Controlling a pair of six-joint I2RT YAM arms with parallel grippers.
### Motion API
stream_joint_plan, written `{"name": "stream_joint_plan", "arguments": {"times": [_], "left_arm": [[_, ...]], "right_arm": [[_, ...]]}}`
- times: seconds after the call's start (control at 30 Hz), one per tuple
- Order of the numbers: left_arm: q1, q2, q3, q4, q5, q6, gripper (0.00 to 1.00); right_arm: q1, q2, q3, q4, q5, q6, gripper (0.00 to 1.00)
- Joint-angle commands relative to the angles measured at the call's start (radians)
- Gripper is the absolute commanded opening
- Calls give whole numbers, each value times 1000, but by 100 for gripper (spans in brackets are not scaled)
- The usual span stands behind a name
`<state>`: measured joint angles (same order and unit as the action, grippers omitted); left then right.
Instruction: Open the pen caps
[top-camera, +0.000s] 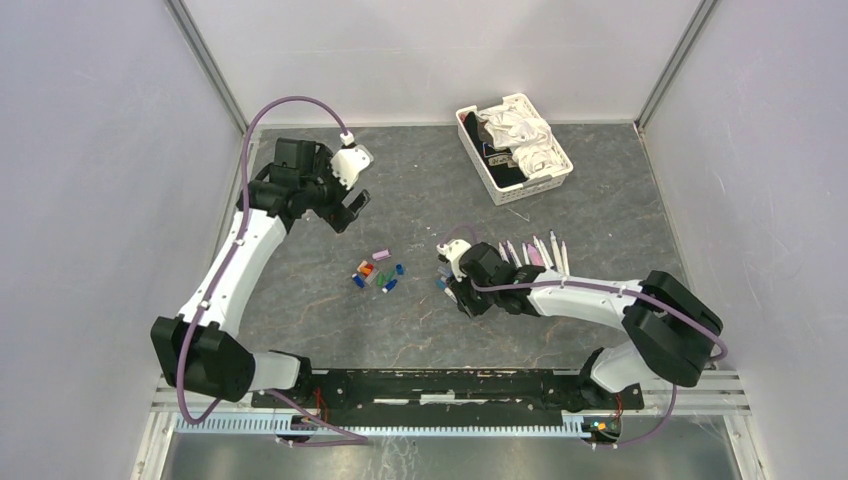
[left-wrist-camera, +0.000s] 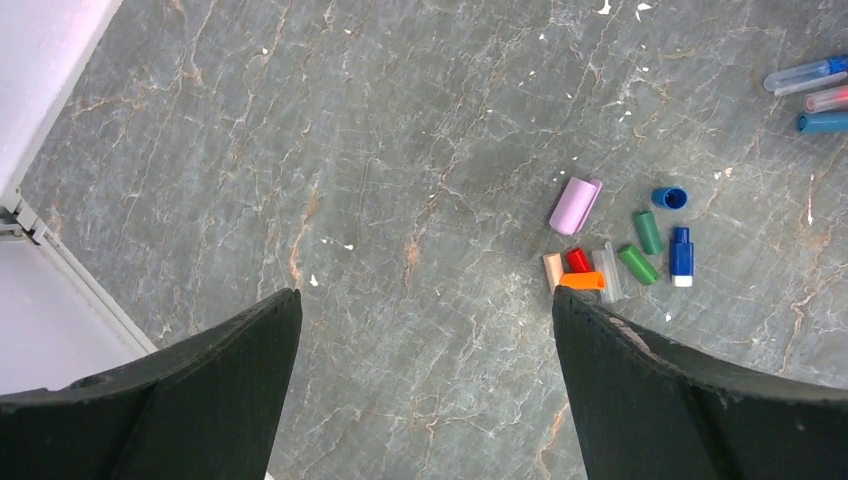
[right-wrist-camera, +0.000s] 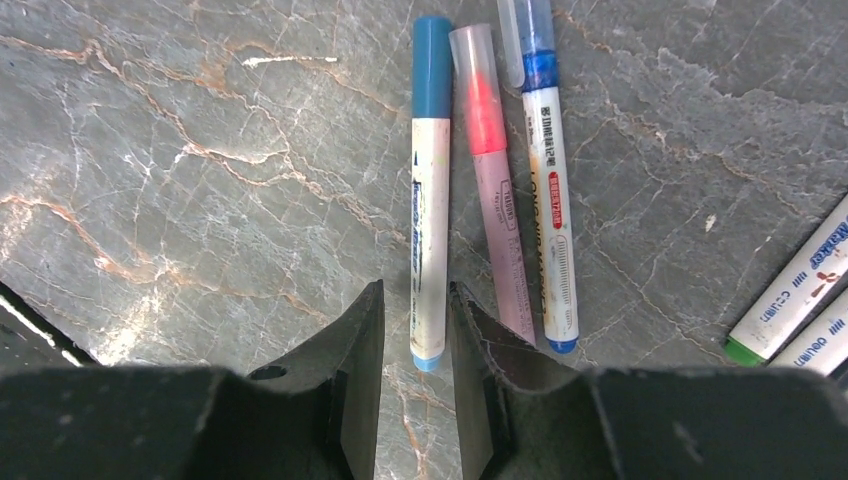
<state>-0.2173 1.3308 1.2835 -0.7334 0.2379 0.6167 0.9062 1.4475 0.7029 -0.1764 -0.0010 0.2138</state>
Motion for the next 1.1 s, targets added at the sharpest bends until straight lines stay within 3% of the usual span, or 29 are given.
{"name": "stream_joint_plan", "arguments": {"times": [0.0,0.27,0.5,0.67,0.87,1.07], "left_arm": [[4,-33,39,-20,38,-30,100],[4,-54,-11,-40,168,-10,100],[4,-70,-20,-100,274,67,100],[4,-90,-79,-202,403,248,100],[0,-71,-121,-352,509,448,97],[-36,-43,-145,-411,572,537,94]], "right_arm": [[11,21,4,5,4,-14,34],[42,104,46,2,4,-24,33],[45,109,82,-1,-26,-32,13],[42,43,172,-60,-48,-58,0],[20,11,284,-113,-252,-96,0],[-8,50,348,-132,-466,-111,0]]}}
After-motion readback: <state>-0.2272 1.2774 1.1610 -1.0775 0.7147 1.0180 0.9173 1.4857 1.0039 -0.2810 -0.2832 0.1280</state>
